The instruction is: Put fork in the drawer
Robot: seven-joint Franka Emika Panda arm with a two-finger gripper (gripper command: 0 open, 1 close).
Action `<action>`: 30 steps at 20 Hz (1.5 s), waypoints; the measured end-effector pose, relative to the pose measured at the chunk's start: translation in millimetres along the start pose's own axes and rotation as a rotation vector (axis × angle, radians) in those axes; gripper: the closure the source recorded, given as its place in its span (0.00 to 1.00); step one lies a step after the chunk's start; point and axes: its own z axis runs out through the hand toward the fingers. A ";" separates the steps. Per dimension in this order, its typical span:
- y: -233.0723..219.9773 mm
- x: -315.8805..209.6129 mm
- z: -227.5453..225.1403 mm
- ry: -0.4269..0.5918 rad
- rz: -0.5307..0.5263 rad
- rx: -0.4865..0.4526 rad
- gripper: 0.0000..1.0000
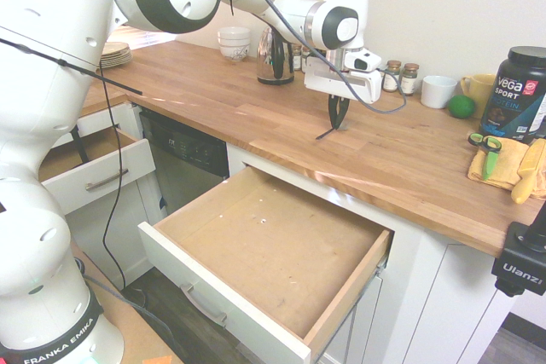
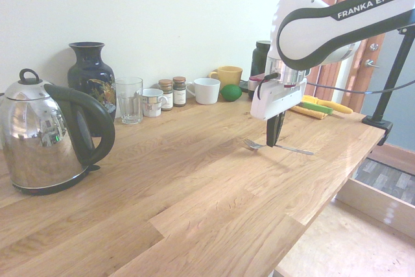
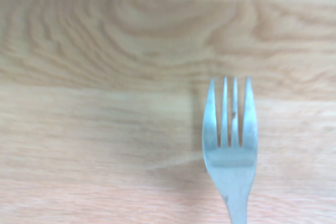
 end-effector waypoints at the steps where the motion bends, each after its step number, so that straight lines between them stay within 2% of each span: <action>1: 0.3 0.2 -3.3 0.003 0.001 0.003 1.00; 21: 7.6 -4.6 -38.2 0.028 0.025 0.035 1.00; 30: 54.5 -65.7 -42.1 0.022 0.066 0.038 1.00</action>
